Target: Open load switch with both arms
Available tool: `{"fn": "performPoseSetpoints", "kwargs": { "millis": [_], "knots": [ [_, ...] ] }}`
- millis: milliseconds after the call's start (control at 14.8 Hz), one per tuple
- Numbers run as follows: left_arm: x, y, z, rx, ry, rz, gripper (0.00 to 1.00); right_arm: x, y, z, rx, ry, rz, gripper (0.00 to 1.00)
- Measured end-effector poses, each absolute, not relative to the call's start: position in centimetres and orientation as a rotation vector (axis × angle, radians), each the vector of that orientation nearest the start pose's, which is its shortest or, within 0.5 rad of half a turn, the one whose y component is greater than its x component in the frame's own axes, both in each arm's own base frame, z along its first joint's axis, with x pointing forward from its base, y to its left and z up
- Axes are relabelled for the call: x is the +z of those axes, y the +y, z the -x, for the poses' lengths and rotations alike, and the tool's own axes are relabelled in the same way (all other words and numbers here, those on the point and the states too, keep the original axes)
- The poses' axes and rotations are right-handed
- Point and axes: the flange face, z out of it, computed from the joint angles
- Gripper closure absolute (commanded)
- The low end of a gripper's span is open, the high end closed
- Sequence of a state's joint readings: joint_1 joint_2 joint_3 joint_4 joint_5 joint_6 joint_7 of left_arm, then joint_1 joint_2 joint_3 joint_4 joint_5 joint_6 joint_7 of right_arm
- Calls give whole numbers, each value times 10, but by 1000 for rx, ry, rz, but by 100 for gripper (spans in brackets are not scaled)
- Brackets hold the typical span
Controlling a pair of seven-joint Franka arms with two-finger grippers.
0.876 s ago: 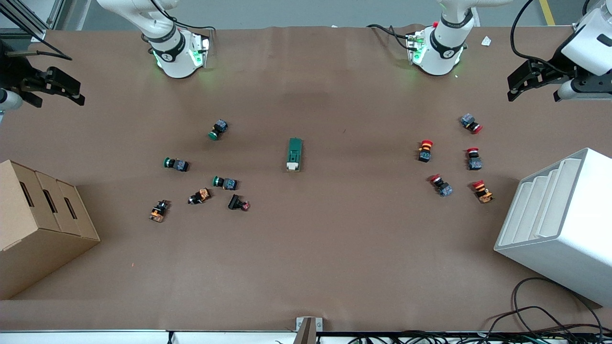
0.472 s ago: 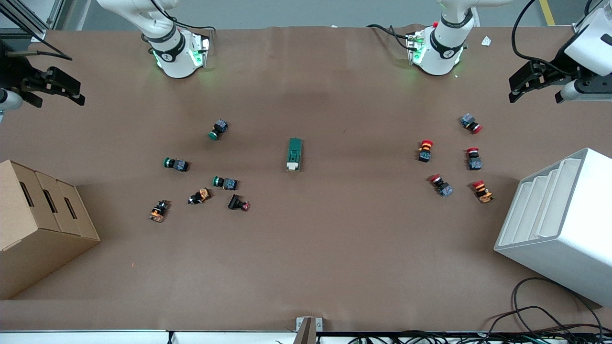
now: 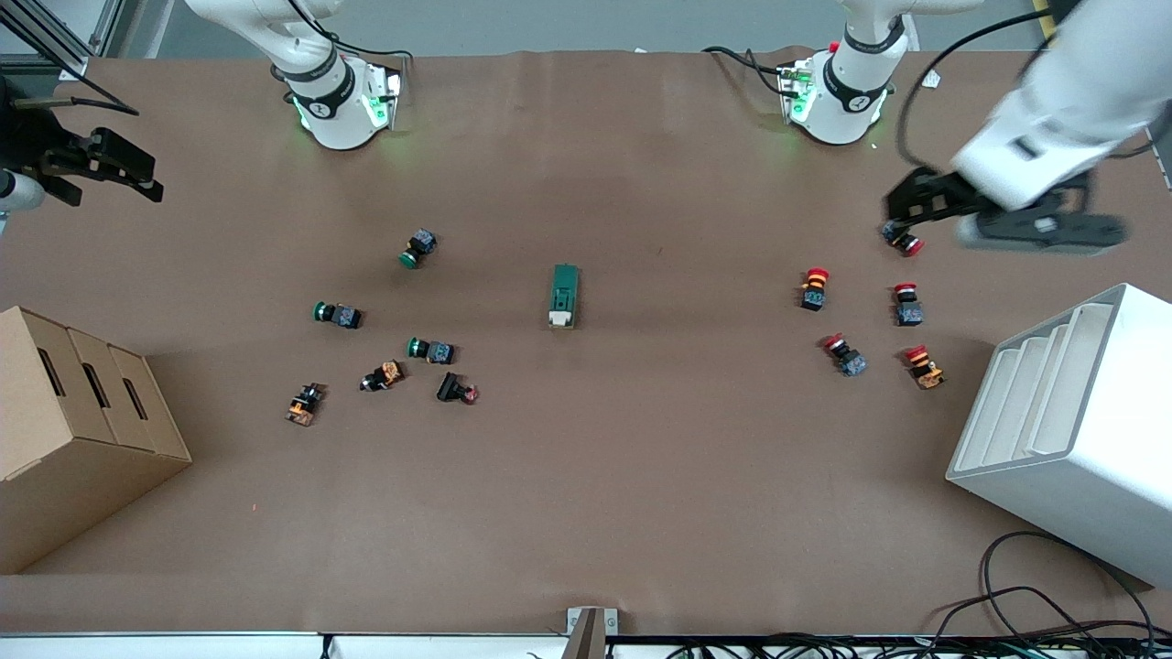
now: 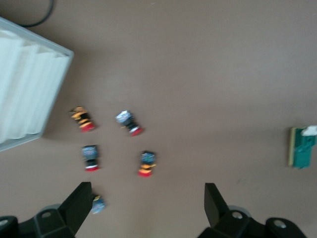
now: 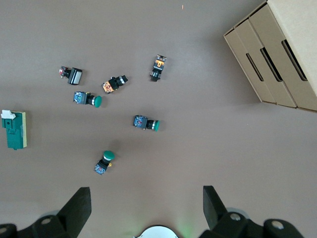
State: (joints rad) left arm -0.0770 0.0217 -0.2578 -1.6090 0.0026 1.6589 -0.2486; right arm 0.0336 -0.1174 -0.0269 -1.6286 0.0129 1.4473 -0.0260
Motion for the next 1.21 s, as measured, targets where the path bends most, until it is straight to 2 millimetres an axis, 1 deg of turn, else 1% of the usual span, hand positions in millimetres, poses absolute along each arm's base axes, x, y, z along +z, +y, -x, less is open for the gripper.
{"fn": "performPoseSetpoints", "kwargs": {
  "millis": [135, 337, 539, 674, 808, 943, 1078, 1145, 1212],
  "knots": [
    [575, -246, -532, -78, 80, 3180, 0, 649, 4, -504, 100, -54, 3123, 0],
    [524, -331, -511, -167, -20, 3175, 0, 649, 4, -504, 100, -54, 3123, 0],
    [462, -411, -474, -256, -155, 3127, 0, 650, 3, -504, 99, -51, 3123, 0],
    [421, -456, -449, -323, -230, 3083, 0, 650, 2, -504, 99, -49, 3123, 0],
    [379, -491, -423, -397, -297, 3037, 0, 650, 0, -504, 98, -43, 3123, 0],
    [342, -523, -394, -484, -355, 3022, 1, 650, -2, -504, 98, -37, 3123, 0],
    [312, -546, -367, -581, -395, 3005, 1, 646, -2, -507, 106, -34, 3123, 0],
    [298, -555, -354, -636, -407, 2995, 1, 641, -2, -511, 113, -34, 3122, 0],
    [286, -563, -341, -689, -407, 2987, 1, 632, -2, -517, 131, -34, 3122, 0]
  ]
}}
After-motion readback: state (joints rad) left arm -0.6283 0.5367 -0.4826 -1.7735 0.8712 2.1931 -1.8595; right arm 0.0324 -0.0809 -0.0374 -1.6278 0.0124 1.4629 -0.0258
